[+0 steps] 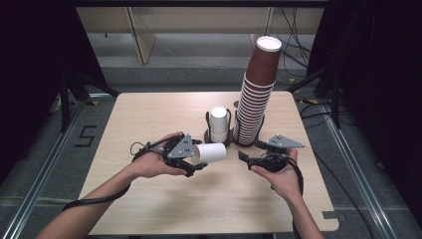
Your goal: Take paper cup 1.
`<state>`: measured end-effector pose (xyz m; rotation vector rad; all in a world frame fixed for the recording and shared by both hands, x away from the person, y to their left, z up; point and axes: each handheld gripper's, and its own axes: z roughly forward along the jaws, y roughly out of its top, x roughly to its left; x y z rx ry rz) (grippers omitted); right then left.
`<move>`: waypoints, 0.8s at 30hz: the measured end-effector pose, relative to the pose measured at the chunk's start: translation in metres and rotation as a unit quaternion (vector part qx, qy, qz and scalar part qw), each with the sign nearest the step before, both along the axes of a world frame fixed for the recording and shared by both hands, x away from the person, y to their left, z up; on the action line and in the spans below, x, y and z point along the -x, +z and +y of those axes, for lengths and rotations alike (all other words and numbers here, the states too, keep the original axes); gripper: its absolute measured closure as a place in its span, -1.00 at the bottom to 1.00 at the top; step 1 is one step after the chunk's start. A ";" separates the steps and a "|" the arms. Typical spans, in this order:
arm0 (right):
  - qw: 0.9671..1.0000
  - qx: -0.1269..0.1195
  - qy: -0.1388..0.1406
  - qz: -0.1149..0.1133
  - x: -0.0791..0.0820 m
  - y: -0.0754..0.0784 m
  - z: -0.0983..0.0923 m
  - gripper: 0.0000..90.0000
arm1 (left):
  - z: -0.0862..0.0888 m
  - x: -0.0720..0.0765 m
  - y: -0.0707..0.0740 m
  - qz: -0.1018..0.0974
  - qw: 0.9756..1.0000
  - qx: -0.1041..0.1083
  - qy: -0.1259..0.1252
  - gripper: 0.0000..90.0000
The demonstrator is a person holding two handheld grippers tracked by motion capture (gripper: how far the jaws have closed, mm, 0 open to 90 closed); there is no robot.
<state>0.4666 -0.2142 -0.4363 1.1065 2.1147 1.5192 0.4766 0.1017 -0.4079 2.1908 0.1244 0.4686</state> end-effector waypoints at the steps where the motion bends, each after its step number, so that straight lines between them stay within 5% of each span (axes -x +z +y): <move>1: 1.000 0.000 0.000 0.000 0.000 0.000 0.000 -0.60 | 0.000 0.000 0.000 0.000 1.000 0.000 0.000 -0.42; 4: 1.000 -0.004 -0.001 -0.006 -0.001 -0.002 0.003 -0.60 | 0.000 -0.002 0.003 0.003 1.000 -0.001 0.000 -0.43; 7: 1.000 -0.004 -0.003 0.011 0.001 -0.001 0.004 -0.60 | 0.000 -0.003 0.005 0.007 1.000 0.003 -0.001 -0.43; 9: 1.000 0.012 -0.005 -0.009 0.000 -0.002 0.003 -0.59 | 0.000 -0.005 0.008 0.008 1.000 0.004 -0.002 -0.42; 13: 1.000 0.004 0.004 0.003 0.001 -0.002 0.004 -0.58 | 0.001 -0.007 0.009 0.010 1.000 0.003 -0.004 -0.42; 24: 0.998 0.041 0.055 -0.010 0.001 -0.005 0.009 -0.49 | 0.004 -0.015 0.013 0.041 0.998 -0.039 -0.023 -0.42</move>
